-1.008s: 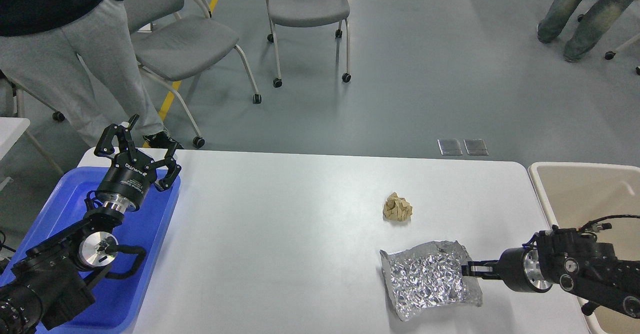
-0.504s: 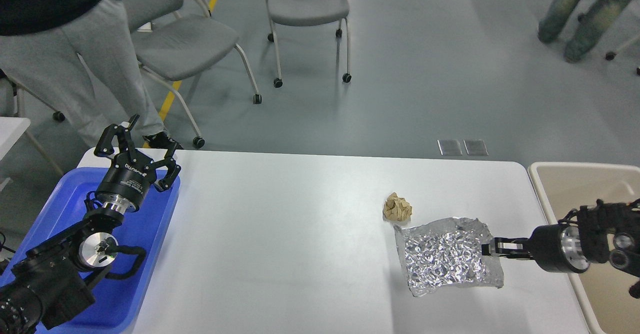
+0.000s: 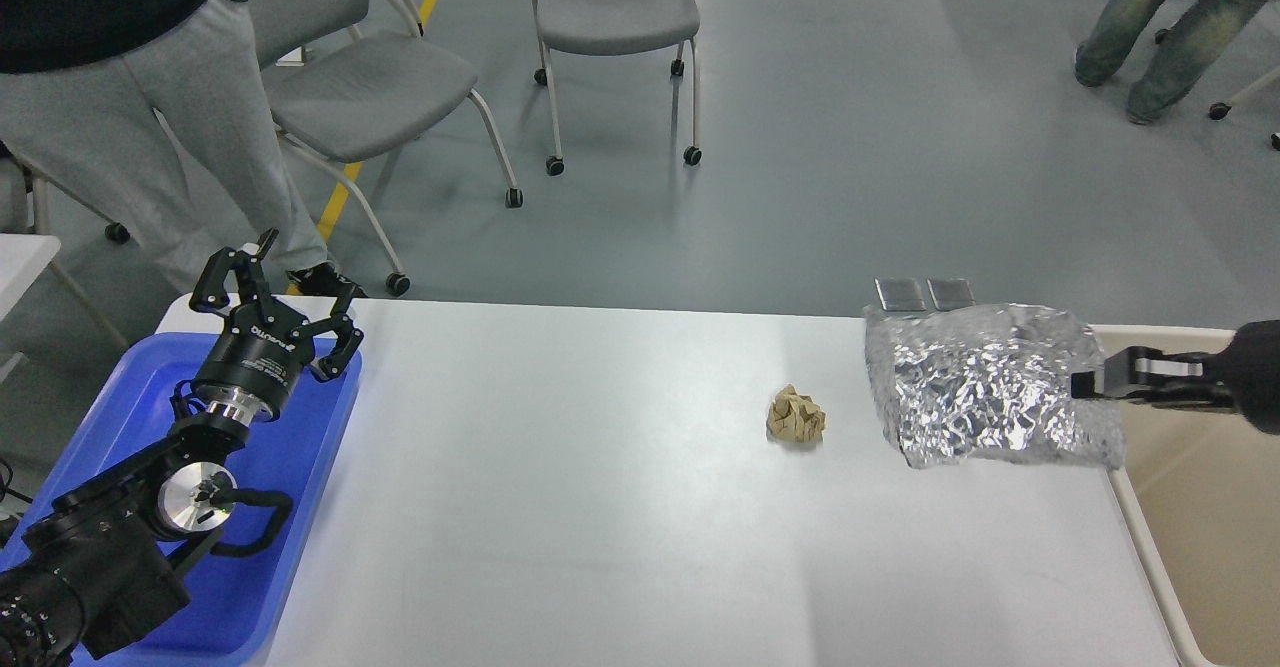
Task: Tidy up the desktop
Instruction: 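Carry the foil bag with the right gripper over the beige bin and release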
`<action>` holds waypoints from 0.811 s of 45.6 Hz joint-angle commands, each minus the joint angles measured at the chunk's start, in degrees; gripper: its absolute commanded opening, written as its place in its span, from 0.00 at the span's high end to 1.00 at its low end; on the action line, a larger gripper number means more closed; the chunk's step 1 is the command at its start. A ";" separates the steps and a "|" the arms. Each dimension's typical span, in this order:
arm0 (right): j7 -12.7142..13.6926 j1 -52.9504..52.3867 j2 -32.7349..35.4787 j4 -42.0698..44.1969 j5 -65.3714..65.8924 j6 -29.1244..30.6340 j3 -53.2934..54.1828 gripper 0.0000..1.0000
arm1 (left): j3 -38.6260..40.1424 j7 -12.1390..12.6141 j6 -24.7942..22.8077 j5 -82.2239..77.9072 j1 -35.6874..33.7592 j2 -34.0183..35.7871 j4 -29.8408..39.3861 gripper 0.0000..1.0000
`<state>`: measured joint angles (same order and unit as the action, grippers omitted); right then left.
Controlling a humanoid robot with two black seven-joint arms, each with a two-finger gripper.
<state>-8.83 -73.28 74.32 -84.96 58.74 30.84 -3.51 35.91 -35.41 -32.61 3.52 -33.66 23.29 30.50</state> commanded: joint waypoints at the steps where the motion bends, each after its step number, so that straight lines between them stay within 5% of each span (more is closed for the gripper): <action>1: 1.19 -4.24 3.38 6.98 -0.46 2.56 -0.01 1.00 | -0.05 0.00 0.00 0.00 0.00 0.00 -0.09 0.02; 20: 1.80 4.01 -7.25 42.05 -14.95 -5.35 -0.88 1.00 | -0.05 0.00 0.00 0.09 0.00 0.00 -0.09 0.02; 37: 3.64 20.36 -27.46 71.14 -42.55 -14.75 -0.54 1.00 | -0.05 -0.01 0.00 0.09 0.00 0.00 -0.09 0.02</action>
<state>-6.88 -62.27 59.18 -32.34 32.51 21.86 -4.27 35.91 -35.40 -32.61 3.55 -33.66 23.29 30.45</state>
